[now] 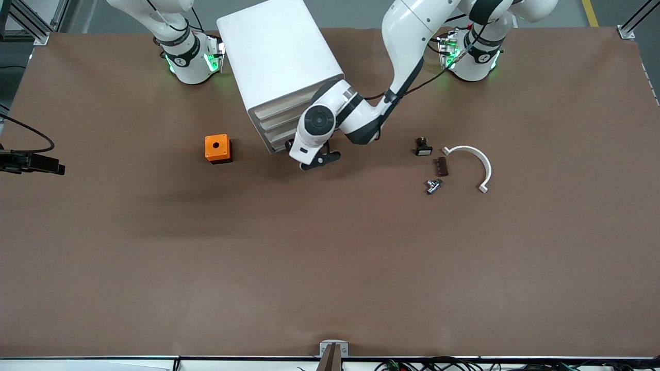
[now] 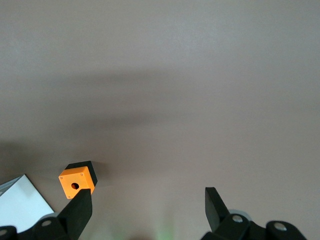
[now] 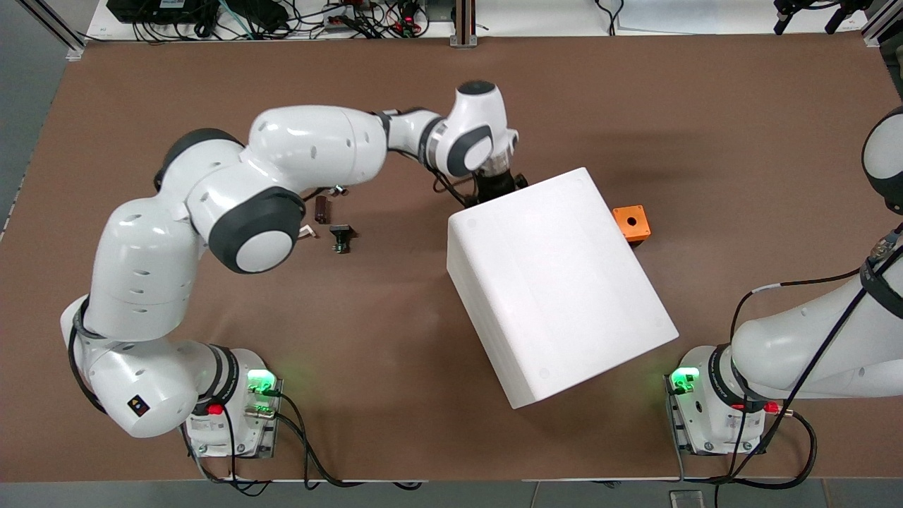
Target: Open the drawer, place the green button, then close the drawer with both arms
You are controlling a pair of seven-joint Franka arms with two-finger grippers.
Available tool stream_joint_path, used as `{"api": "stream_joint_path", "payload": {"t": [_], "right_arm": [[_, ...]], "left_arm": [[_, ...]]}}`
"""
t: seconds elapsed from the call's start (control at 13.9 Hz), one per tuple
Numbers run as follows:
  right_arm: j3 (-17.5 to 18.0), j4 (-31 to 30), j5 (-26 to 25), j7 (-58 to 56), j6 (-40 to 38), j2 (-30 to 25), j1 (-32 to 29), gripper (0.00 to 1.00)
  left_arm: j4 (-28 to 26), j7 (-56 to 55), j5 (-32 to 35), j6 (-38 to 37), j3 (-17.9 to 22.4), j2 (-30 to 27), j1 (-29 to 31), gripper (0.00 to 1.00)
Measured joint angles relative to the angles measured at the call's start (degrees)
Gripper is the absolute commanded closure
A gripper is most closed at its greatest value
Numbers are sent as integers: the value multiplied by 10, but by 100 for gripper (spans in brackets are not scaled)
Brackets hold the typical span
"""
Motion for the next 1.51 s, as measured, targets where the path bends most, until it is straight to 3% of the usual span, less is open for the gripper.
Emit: {"api": "stream_joint_path", "payload": {"t": [0.72, 1.0, 1.29, 1.51], "right_arm": [[9, 0, 4, 35, 0, 0, 3, 0], [11, 16, 4, 69, -1, 0, 22, 0], [11, 49, 5, 72, -31, -3, 26, 0], [8, 61, 15, 79, -70, -42, 25, 0]], "left_arm": [[7, 77, 133, -168, 5, -176, 301, 0], [17, 171, 205, -233, 4, -223, 373, 0], [24, 312, 212, -303, 5, -291, 436, 0], [24, 411, 212, -351, 5, -346, 469, 0]]}}
